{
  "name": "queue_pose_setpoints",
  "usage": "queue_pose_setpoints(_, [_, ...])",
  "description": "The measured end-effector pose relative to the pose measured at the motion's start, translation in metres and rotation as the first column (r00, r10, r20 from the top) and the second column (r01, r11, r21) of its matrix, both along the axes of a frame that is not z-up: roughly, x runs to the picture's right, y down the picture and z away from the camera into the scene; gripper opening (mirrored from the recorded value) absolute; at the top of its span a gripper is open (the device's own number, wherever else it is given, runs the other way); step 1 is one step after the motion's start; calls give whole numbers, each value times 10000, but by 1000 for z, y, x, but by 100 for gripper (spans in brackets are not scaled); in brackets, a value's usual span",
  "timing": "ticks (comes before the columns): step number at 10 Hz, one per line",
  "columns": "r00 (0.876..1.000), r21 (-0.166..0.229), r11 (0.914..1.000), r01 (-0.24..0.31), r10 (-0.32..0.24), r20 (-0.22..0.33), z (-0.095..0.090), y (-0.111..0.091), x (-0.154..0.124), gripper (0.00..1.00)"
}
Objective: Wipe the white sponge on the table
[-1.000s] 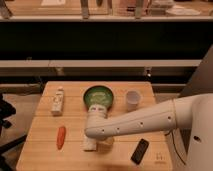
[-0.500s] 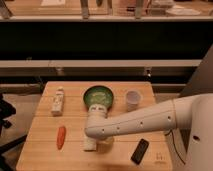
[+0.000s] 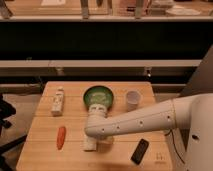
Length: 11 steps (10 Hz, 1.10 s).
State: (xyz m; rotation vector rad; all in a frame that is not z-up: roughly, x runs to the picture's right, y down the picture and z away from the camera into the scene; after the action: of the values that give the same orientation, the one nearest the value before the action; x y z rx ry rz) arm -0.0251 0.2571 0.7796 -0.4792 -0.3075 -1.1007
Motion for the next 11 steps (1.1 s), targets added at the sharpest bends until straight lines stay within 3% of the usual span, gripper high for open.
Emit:
queue_pose_setpoints(4, [9997,-522,9986,-63,75,240,15,9,0,79])
queue_pose_setpoints(6, [9998,-711,9974,149,-141,109,22,14,-3,62])
queue_pose_setpoints(9, [9989,-667,9968,445,-454,-118,23,16,-8,36])
queue_pose_setpoints(11, [9986,-626,9967,520,-527,-94,21,14,-12,12])
